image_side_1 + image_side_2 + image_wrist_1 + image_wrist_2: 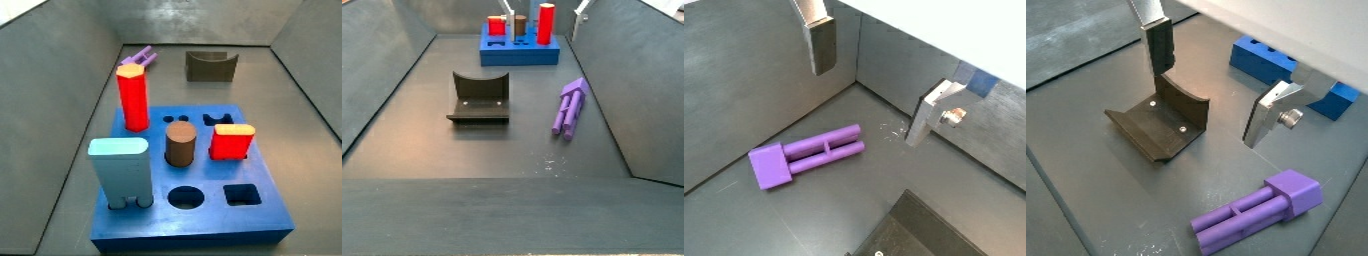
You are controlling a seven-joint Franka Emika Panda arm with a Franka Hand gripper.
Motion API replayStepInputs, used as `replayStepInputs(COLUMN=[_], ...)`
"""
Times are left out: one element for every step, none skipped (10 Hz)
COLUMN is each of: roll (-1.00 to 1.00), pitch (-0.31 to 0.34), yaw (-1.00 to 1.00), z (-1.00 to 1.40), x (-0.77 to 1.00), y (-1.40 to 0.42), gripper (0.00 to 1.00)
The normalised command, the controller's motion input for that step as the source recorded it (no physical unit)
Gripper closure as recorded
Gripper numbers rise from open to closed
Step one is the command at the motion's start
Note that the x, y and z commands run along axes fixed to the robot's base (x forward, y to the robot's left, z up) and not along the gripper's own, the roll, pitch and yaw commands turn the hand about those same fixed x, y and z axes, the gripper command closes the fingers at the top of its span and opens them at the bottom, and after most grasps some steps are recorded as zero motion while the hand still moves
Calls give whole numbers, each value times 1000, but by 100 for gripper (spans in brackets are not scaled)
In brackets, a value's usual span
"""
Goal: Pick up the 3 prong object. Move up. Place the 3 prong object on the fixture. Regrasp the 3 prong object. Move to above the board. Insert the 3 prong object.
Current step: Pick up the 3 prong object.
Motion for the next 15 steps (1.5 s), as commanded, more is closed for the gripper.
replayStepInputs(roll=[39, 0, -3, -6, -10, -26, -13, -14, -14, -41, -9, 0, 1, 13, 0], pitch=[17, -104, -130, -121, -131, -143, -103, -61, -60, -49, -131, -151, -171, -147, -163], yaw=[0, -274, -826, -877, -869, -871, -691, -494, -480, -483, -540, -494, -483, -249, -174], z=[0, -143, -500, -551, -537, -531, -609, -703, -697, -649, -774, -746, -769, -680, -549], x=[46, -120, -171, -211, -200, -183, -109, 0, 0, -43, -314, -480, -500, -557, -386], y=[-57, 0, 63, 17, 11, 0, 220, 466, 483, 434, 260, 0, 0, 0, 0], gripper=[0, 0, 0, 0, 0, 0, 0, 0, 0, 0, 0, 0, 0, 0, 0])
